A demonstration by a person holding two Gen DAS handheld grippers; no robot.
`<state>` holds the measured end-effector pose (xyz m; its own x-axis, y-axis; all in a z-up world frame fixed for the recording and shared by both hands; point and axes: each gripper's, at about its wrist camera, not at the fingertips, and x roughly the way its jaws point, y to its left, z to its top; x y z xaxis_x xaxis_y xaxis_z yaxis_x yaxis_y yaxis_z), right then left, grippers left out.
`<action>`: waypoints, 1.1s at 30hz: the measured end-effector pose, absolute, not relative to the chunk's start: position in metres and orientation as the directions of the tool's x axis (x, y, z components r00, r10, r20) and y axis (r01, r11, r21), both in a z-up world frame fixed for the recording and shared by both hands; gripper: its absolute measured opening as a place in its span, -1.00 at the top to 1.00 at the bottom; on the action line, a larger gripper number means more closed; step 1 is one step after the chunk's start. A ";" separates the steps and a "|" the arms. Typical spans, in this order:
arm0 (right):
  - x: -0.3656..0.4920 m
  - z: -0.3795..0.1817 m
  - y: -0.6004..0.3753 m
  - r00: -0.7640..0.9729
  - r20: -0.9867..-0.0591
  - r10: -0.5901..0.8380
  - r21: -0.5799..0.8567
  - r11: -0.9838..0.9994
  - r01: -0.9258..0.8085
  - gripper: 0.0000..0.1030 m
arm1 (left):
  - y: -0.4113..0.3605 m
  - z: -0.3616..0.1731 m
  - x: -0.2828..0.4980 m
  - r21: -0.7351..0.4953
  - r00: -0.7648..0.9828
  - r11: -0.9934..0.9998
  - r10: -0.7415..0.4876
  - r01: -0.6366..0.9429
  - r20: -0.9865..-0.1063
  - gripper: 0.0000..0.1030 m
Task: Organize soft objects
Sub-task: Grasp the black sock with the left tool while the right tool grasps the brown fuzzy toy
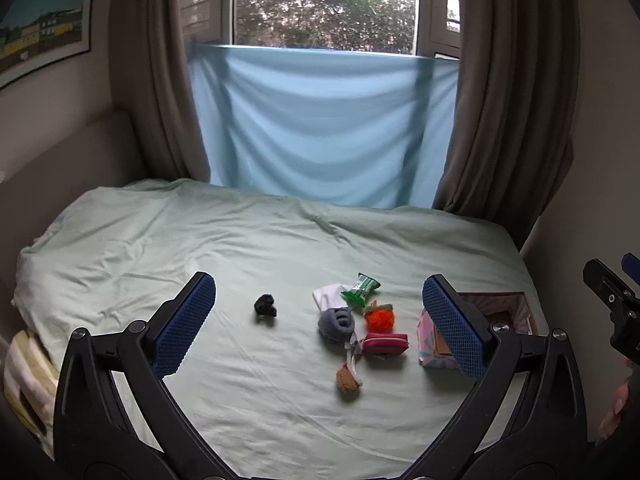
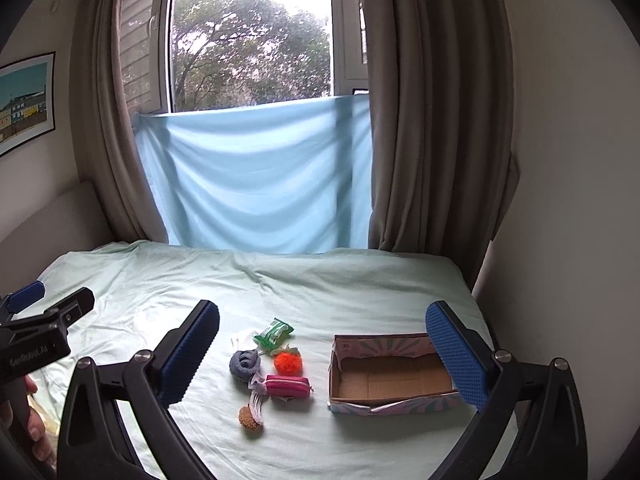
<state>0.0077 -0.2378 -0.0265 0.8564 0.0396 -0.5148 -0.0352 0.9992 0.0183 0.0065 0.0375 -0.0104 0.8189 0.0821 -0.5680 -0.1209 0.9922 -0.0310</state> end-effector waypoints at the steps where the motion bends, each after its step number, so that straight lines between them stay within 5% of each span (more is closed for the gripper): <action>1: 0.008 -0.030 -0.235 0.853 -0.520 0.045 0.017 0.999 -0.042 -0.99 | 0.043 -0.015 0.007 -0.035 0.813 0.991 0.086 -0.129 -0.575 -0.99; 19: 0.058 -0.155 -0.131 0.705 -0.709 -0.014 0.073 0.993 0.094 -0.99 | 0.166 -0.127 0.103 0.000 0.730 1.000 -0.002 0.002 -0.683 -0.99; 33: 0.110 -0.331 -0.096 0.525 -0.845 -0.102 0.143 0.903 0.406 -0.99 | 0.218 -0.317 0.241 0.000 0.620 0.994 -0.068 0.109 -0.781 -0.99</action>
<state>0.1098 -0.0956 -0.3314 0.5255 -0.1022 -0.8446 0.4059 0.9026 0.1433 0.2409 0.2181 -0.3171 0.6203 -0.0678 -0.7814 0.1087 0.9941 0.0000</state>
